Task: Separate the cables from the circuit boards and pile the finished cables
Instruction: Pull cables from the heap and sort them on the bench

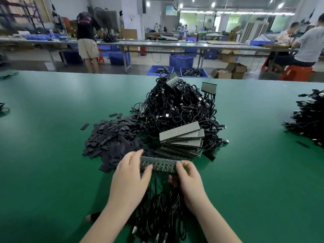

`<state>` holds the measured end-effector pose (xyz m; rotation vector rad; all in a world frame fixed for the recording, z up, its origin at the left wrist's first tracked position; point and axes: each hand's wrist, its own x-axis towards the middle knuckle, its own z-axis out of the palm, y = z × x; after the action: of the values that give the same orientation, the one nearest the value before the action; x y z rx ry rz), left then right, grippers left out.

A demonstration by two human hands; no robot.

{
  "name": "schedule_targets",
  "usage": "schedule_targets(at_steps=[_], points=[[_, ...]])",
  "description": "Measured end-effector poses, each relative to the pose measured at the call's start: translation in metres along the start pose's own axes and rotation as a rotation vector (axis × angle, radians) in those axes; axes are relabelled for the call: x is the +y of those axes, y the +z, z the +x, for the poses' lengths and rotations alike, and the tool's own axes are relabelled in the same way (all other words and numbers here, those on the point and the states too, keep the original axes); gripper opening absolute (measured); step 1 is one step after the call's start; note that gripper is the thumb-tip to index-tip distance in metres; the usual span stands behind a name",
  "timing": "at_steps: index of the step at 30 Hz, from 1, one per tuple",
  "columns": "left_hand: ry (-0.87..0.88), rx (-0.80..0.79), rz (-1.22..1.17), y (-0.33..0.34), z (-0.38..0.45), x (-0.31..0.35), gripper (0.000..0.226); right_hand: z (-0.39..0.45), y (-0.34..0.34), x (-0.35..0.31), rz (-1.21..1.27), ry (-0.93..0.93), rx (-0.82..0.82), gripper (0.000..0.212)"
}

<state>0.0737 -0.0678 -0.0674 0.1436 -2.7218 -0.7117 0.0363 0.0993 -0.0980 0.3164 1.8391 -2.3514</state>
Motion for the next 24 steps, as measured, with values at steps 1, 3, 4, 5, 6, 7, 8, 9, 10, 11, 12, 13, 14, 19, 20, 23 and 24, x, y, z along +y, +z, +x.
schedule_targets(at_steps=[1, 3, 4, 5, 6, 7, 8, 9, 10, 11, 12, 13, 14, 19, 20, 23, 24], points=[[0.094, 0.019, 0.027, 0.001, 0.004, 0.006, 0.059, -0.002, 0.0, 0.002, -0.117, -0.094, 0.002, 0.006], [0.263, -0.079, 0.142, 0.003, 0.015, 0.018, 0.058, -0.006, -0.002, 0.006, -0.278, -0.231, 0.036, 0.005], [0.317, -0.15, 0.192, 0.007, 0.021, 0.023, 0.057, -0.008, -0.003, 0.008, -0.295, -0.261, 0.05, 0.007], [0.344, -0.215, 0.213, 0.009, 0.027, 0.026, 0.055, -0.01, -0.004, 0.009, -0.295, -0.273, 0.055, 0.01], [0.355, -0.263, 0.195, 0.011, 0.033, 0.028, 0.052, -0.011, -0.005, 0.01, -0.288, -0.278, 0.055, 0.013], [0.352, -0.301, 0.145, 0.011, 0.039, 0.028, 0.049, -0.012, -0.006, 0.01, -0.277, -0.281, 0.053, 0.015], [0.342, -0.343, 0.085, 0.011, 0.044, 0.028, 0.046, -0.012, -0.007, 0.011, -0.265, -0.285, 0.051, 0.017], [0.329, -0.391, 0.039, 0.01, 0.048, 0.027, 0.043, -0.012, -0.008, 0.011, -0.259, -0.289, 0.05, 0.018], [0.317, -0.437, 0.016, 0.009, 0.051, 0.026, 0.039, -0.012, -0.007, 0.012, -0.26, -0.297, 0.055, 0.018], [0.312, -0.472, 0.009, 0.008, 0.055, 0.025, 0.035, -0.012, -0.006, 0.012, -0.266, -0.305, 0.065, 0.018], [0.31, -0.497, 0.015, 0.007, 0.059, 0.024, 0.031, -0.013, -0.006, 0.013, -0.268, -0.314, 0.079, 0.019], [0.31, -0.51, 0.023, 0.007, 0.062, 0.024, 0.027, -0.013, -0.005, 0.014, -0.269, -0.322, 0.091, 0.02], [0.304, -0.516, 0.031, 0.008, 0.064, 0.025, 0.024, -0.013, -0.005, 0.014, -0.268, -0.33, 0.102, 0.021], [0.292, -0.442, 0.09, 0.015, 0.06, 0.027, 0.015, -0.012, -0.005, 0.014, -0.292, -0.361, 0.143, 0.023], [0.283, -0.429, 0.088, 0.017, 0.058, 0.026, 0.015, -0.011, -0.005, 0.015, -0.308, -0.373, 0.147, 0.023], [0.253, -0.414, 0.053, 0.021, 0.054, 0.023, 0.01, -0.009, -0.007, 0.017, -0.375, -0.398, 0.162, 0.023], [0.244, -0.406, 0.049, 0.023, 0.053, 0.022, 0.009, -0.008, -0.008, 0.017, -0.39, -0.398, 0.165, 0.023]])
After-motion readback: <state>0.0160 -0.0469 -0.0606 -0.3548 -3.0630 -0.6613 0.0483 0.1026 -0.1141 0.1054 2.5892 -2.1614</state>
